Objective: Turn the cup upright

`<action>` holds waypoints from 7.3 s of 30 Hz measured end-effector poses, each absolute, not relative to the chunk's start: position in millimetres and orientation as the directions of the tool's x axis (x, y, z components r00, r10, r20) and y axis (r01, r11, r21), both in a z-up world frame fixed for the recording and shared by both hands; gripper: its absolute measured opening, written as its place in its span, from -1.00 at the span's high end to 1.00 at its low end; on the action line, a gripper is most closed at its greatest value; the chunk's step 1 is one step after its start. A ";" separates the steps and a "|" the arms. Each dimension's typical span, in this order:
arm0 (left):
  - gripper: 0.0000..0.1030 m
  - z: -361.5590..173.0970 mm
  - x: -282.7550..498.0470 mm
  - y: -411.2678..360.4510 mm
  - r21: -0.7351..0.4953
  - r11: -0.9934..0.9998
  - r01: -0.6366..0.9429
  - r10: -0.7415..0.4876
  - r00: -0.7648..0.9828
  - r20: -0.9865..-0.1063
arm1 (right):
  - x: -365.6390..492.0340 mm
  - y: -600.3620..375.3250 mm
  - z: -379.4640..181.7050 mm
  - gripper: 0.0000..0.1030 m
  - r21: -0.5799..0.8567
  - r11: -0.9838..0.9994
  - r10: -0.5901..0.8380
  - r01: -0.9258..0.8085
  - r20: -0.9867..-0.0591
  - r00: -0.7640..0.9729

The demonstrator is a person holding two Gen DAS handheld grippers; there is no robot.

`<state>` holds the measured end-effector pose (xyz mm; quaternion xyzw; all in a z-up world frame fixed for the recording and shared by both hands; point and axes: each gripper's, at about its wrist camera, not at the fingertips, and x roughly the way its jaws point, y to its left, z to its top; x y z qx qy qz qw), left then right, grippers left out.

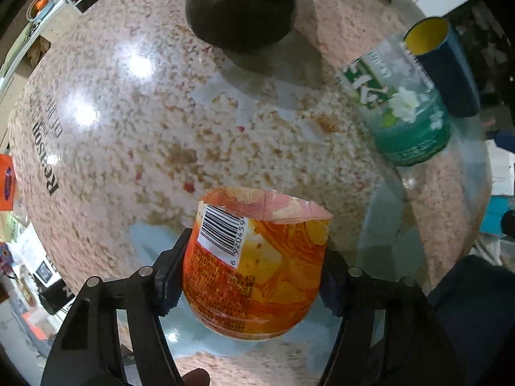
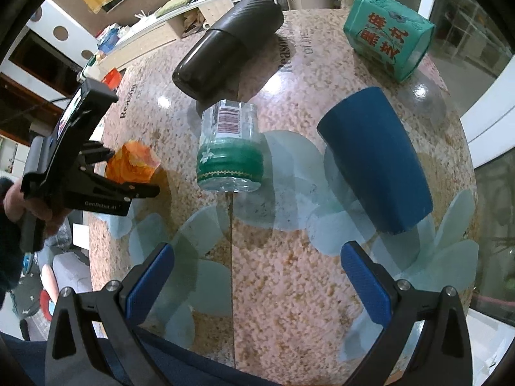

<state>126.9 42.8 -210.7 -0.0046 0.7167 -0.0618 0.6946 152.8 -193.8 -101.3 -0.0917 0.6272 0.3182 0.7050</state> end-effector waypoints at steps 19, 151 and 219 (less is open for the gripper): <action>-0.39 -136.9 12.6 -20.5 -0.239 0.966 -0.103 -0.225 0.128 -0.966 | 118.3 -227.2 -72.4 -1.00 0.275 0.841 0.347 -0.466 -0.935 0.073; -1.00 -155.8 -43.2 14.4 -0.347 0.935 -0.066 -0.337 0.131 -0.932 | 85.0 -169.4 -123.3 -0.25 0.207 0.655 0.477 -0.727 -0.860 0.184; -1.00 -59.5 -12.4 -40.4 -0.277 0.961 -0.022 -0.253 0.340 -0.906 | 83.8 -261.9 -23.0 -1.00 0.117 0.815 0.312 -0.567 -0.914 0.260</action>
